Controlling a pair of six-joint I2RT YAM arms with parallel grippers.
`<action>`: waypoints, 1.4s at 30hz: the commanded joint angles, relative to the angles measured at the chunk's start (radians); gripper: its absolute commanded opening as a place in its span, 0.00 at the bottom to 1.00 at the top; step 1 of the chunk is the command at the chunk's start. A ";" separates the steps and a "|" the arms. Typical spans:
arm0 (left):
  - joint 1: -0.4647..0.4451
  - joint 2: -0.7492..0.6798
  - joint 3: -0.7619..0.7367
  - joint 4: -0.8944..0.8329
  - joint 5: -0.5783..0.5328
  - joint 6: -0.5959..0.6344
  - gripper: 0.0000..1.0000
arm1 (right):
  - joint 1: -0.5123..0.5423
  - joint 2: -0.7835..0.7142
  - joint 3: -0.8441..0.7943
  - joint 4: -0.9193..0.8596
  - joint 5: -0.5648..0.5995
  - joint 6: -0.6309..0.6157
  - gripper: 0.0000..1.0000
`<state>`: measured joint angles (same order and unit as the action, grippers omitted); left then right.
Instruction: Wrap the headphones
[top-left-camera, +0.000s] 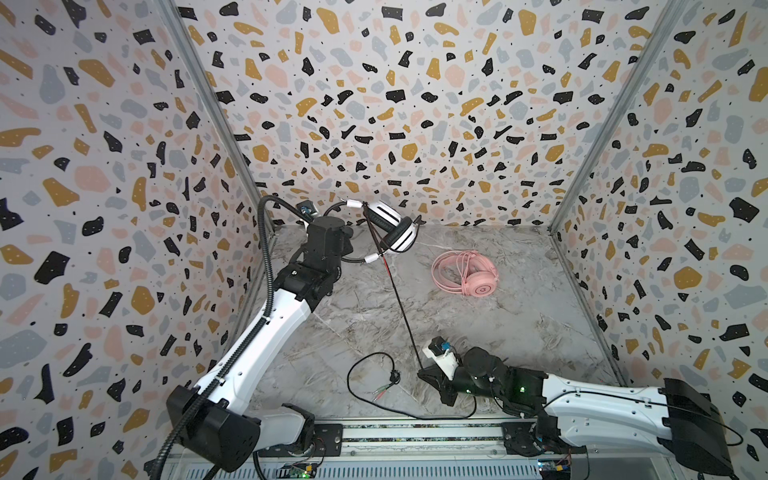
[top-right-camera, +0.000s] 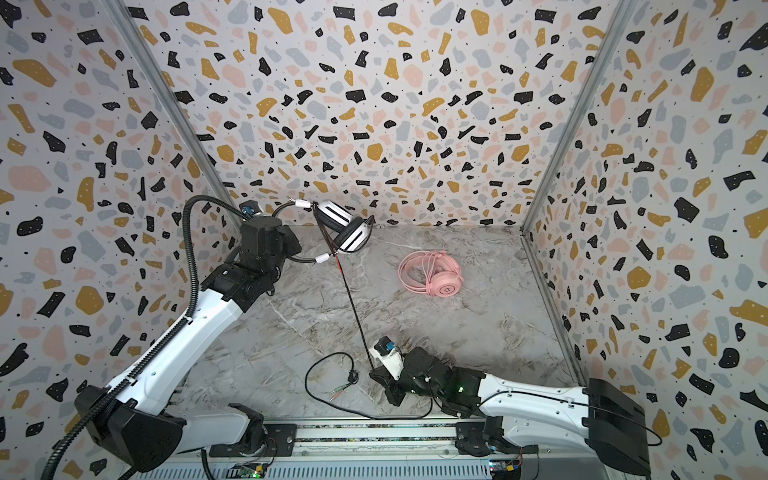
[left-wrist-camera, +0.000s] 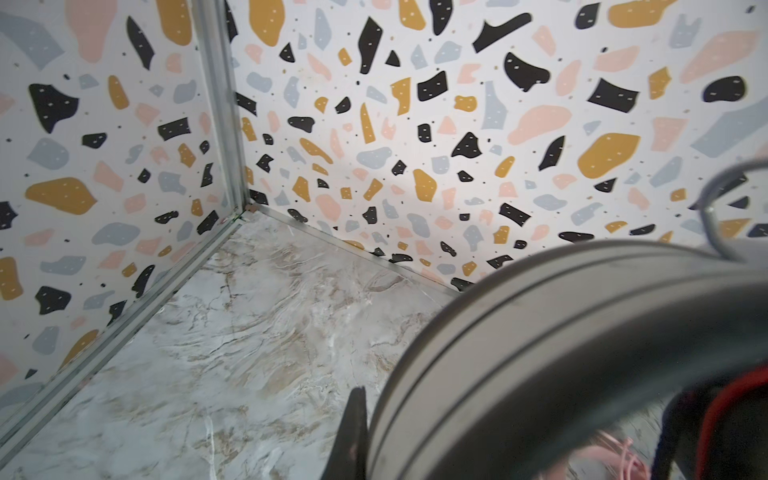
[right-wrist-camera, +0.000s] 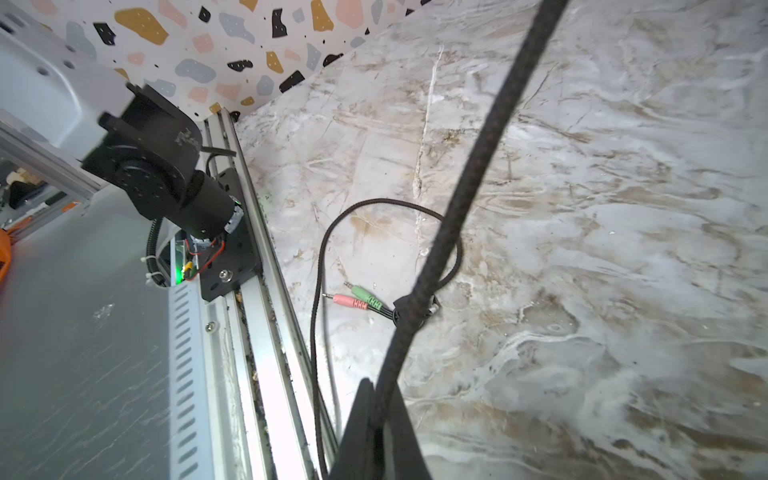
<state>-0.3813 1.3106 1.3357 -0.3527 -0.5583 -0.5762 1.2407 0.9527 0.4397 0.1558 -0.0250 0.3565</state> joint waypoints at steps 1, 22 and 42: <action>0.022 0.014 0.010 0.162 -0.117 -0.103 0.00 | 0.065 -0.070 0.035 -0.204 0.119 0.048 0.00; -0.322 0.010 -0.244 0.078 -0.271 0.463 0.00 | -0.187 -0.160 0.507 -0.417 0.409 -0.306 0.00; -0.375 -0.121 -0.220 -0.129 0.611 0.719 0.00 | -0.772 -0.007 0.486 -0.260 -0.099 -0.276 0.00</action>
<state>-0.7574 1.2461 1.1023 -0.4870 -0.1390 0.1013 0.5121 0.9291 0.9348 -0.1932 -0.0639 0.0479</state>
